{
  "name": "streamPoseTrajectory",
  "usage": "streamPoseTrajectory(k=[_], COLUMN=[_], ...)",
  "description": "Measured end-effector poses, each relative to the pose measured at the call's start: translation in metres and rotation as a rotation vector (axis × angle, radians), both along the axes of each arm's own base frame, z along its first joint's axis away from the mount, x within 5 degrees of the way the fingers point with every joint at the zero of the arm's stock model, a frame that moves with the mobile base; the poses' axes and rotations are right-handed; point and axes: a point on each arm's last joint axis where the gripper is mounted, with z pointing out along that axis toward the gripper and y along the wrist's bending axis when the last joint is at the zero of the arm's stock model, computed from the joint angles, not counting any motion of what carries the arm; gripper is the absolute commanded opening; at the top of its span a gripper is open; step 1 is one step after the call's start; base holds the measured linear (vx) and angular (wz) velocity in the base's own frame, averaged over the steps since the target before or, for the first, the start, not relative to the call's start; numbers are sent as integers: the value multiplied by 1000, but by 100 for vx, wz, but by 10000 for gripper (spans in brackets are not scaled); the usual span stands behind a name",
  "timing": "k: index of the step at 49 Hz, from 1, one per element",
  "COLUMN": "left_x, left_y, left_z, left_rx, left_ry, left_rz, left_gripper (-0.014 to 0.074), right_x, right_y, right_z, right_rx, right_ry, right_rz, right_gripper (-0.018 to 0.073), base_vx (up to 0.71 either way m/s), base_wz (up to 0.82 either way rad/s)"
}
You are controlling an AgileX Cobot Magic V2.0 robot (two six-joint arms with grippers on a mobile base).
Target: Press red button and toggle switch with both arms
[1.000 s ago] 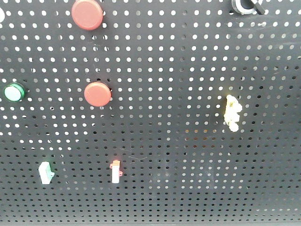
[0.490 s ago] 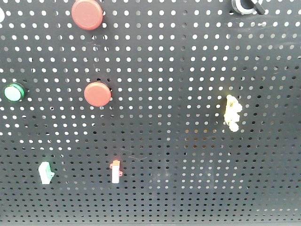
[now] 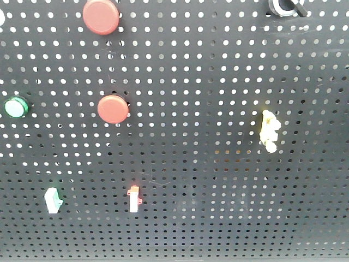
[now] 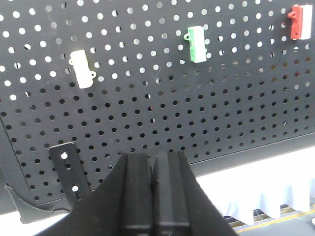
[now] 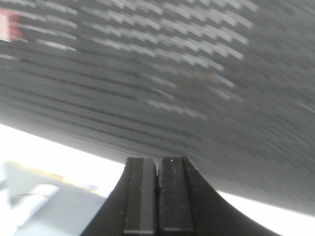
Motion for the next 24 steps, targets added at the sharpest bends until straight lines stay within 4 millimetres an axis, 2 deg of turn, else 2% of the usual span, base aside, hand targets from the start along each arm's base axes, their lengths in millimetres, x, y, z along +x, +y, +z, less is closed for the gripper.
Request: streamPoseTrajectory(k=[4,12,24], left_x=[0,0,0], left_y=[0,0,0], left_z=[0,0,0], left_rx=[-1,-1,0], left_ry=[0,0,-1], left_rz=[0,0,0], left_gripper=[2,2,2], right_x=[2,2,-1], right_y=[-6,-13,-17], right_z=[-9,-49,-54], right_rx=[31,109,151], right_ry=[7,-2,-32], right_rz=[-90,-186,-261], right_gripper=[-3,-3,-3], base_vx=[0,0,0], base_wz=[0,0,0])
